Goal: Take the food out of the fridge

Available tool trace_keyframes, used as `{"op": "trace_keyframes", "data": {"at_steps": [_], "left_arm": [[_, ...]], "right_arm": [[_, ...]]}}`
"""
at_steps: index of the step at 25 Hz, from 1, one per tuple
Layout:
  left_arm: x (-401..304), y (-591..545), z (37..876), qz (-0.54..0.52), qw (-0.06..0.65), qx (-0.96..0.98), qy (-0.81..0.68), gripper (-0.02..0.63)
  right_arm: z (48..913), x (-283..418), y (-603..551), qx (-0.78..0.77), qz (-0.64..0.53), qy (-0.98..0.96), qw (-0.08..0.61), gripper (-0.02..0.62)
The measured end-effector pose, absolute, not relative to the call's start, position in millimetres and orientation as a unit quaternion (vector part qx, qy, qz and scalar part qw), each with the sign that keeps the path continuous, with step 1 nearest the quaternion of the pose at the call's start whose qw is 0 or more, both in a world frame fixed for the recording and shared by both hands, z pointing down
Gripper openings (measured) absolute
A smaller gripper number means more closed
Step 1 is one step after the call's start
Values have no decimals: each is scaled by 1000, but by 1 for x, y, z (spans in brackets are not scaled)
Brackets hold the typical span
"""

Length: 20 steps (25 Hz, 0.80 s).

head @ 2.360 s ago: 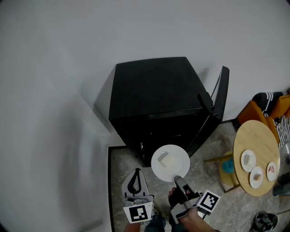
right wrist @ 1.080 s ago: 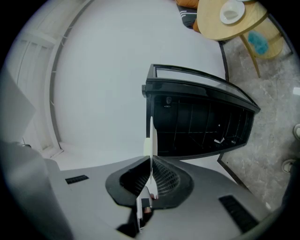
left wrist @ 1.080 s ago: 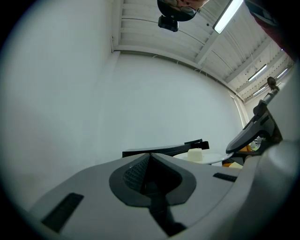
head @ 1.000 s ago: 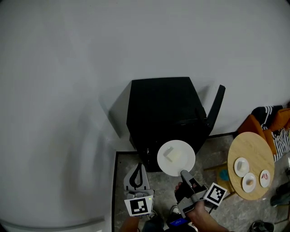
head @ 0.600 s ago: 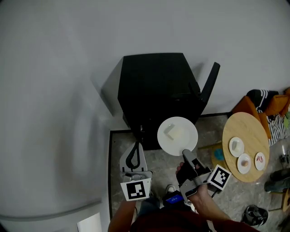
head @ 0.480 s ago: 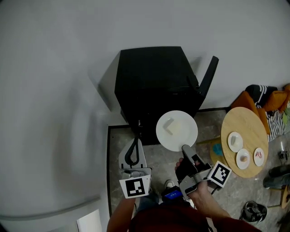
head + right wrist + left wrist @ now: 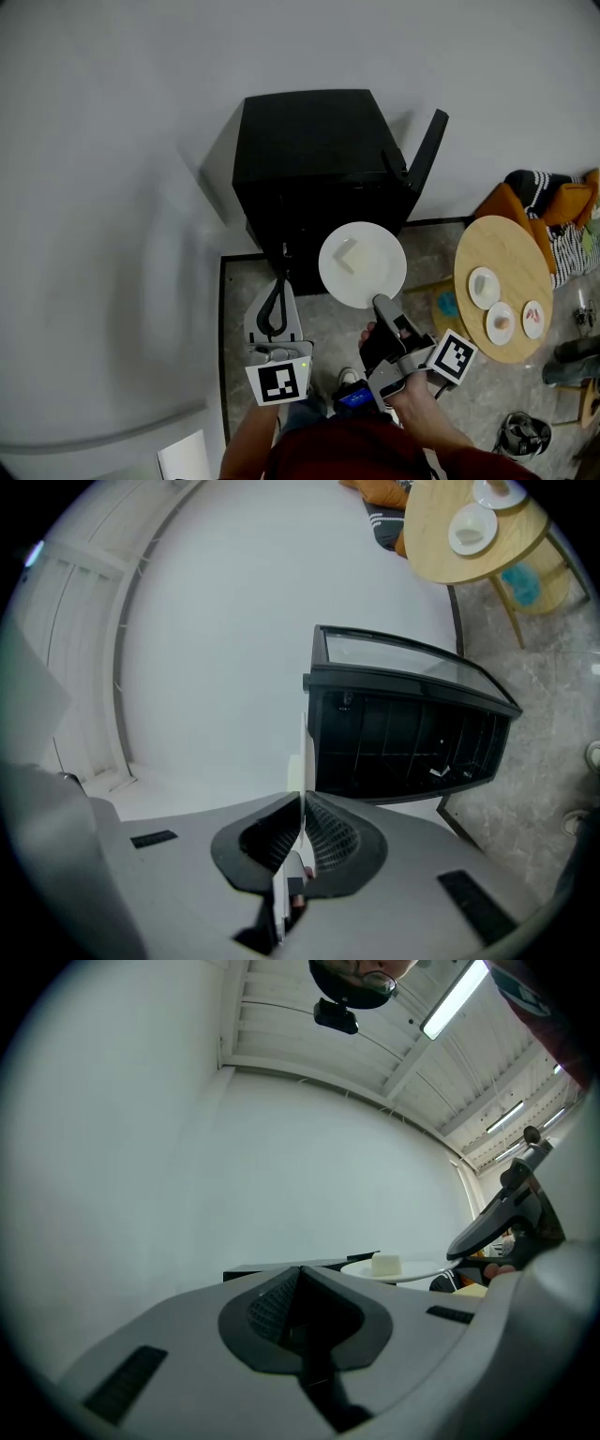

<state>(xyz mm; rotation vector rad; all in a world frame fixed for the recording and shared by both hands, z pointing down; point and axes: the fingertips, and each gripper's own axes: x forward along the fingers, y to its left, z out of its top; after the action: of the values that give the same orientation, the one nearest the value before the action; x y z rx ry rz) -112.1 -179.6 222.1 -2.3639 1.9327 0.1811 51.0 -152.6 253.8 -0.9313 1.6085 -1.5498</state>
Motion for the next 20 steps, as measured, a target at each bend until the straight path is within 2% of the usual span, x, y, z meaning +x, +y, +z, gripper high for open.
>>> {"op": "trace_keyframes", "data": {"at_steps": [20], "left_arm": [[-116, -178, 217, 58, 45, -769, 635, 14]], "right_arm": [[254, 36, -148, -349, -607, 627, 341, 32]]}}
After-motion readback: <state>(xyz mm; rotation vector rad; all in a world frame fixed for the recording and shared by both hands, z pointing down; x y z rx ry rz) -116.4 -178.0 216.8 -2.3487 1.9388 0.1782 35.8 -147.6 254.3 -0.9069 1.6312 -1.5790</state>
